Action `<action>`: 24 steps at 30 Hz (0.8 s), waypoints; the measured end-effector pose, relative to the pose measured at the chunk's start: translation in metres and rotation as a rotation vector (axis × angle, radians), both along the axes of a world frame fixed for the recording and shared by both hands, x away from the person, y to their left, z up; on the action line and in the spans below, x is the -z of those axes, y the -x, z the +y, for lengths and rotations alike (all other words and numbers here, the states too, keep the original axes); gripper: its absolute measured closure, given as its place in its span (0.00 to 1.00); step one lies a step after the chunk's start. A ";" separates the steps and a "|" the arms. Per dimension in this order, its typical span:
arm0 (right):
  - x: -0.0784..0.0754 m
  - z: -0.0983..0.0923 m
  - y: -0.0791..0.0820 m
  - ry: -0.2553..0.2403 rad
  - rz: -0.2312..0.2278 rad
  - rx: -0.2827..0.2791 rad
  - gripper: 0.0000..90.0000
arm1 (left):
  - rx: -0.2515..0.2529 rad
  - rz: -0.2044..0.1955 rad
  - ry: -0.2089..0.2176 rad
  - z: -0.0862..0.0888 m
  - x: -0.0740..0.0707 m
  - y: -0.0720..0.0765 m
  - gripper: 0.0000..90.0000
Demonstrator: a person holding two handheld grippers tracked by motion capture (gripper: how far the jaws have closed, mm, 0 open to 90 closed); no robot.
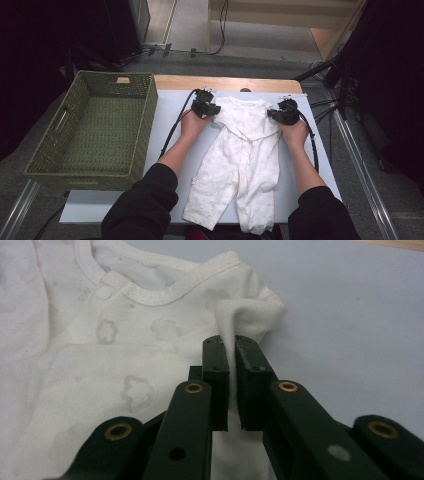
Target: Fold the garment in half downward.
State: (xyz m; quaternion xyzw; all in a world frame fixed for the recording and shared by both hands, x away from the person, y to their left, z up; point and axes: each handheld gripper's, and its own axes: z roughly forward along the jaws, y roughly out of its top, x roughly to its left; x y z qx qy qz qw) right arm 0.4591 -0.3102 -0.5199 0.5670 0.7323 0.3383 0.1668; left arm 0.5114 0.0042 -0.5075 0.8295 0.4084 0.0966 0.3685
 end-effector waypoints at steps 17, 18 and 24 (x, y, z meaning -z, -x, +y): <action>-0.036 -0.009 -0.005 -0.071 -0.016 -0.026 0.93 | 0.003 0.014 0.088 0.008 -0.034 -0.009 0.96; -0.039 -0.009 -0.006 -0.077 -0.023 -0.027 0.93 | 0.006 0.007 0.089 0.010 -0.040 -0.009 0.96; -0.059 -0.006 -0.008 -0.105 -0.061 -0.040 0.93 | -0.005 -0.031 0.127 0.024 -0.061 -0.012 0.96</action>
